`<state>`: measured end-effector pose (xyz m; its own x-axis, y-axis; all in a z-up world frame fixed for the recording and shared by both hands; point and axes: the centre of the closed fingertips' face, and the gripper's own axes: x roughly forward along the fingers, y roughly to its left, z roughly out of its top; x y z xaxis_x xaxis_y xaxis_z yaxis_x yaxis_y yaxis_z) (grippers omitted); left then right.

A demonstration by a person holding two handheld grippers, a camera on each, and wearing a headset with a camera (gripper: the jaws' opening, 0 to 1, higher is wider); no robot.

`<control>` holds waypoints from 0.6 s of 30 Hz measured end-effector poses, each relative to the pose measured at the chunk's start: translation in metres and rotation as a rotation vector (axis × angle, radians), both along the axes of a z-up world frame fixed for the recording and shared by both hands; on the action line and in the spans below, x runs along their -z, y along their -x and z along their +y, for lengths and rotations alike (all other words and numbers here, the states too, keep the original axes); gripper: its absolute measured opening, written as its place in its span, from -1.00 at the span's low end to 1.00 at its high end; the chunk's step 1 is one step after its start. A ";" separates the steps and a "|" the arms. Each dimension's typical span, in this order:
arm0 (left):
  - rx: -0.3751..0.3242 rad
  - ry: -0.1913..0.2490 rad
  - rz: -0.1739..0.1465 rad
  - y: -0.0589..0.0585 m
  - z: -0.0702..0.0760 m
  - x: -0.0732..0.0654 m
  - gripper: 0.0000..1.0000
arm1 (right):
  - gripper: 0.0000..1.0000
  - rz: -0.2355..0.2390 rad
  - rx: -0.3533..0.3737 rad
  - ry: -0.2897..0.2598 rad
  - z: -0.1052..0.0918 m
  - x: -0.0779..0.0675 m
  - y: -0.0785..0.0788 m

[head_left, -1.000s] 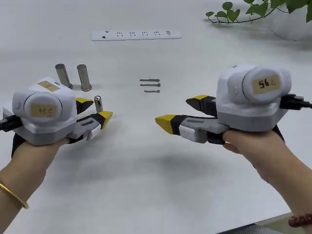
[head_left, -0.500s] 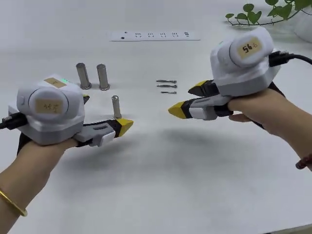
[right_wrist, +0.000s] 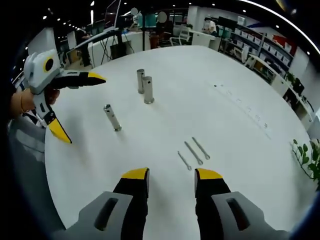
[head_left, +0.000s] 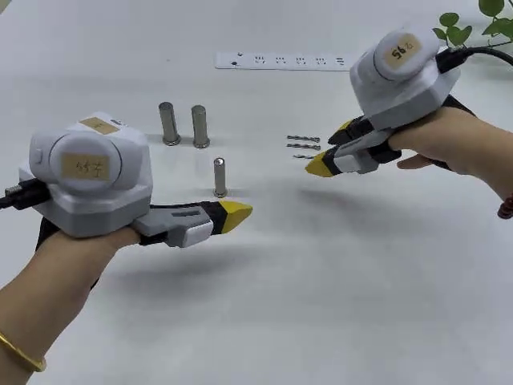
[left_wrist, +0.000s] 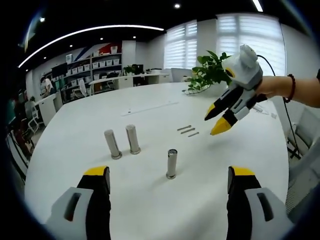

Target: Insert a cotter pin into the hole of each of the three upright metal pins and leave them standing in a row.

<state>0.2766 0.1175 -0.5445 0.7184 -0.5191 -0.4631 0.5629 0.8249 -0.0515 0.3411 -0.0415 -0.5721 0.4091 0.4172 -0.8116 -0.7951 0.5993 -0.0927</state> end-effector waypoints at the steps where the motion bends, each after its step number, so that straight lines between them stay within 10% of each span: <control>1: -0.002 0.002 0.001 0.001 0.001 -0.001 0.97 | -0.36 0.001 -0.011 0.020 -0.002 0.003 -0.002; 18: -0.041 -0.016 0.034 0.016 0.014 -0.002 0.95 | -0.56 0.091 -0.091 0.118 -0.003 0.034 -0.028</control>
<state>0.2602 0.1313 -0.5425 0.7230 -0.4815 -0.4954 0.5264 0.8484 -0.0565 0.3690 -0.0448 -0.6057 0.2966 0.3487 -0.8891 -0.8538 0.5139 -0.0832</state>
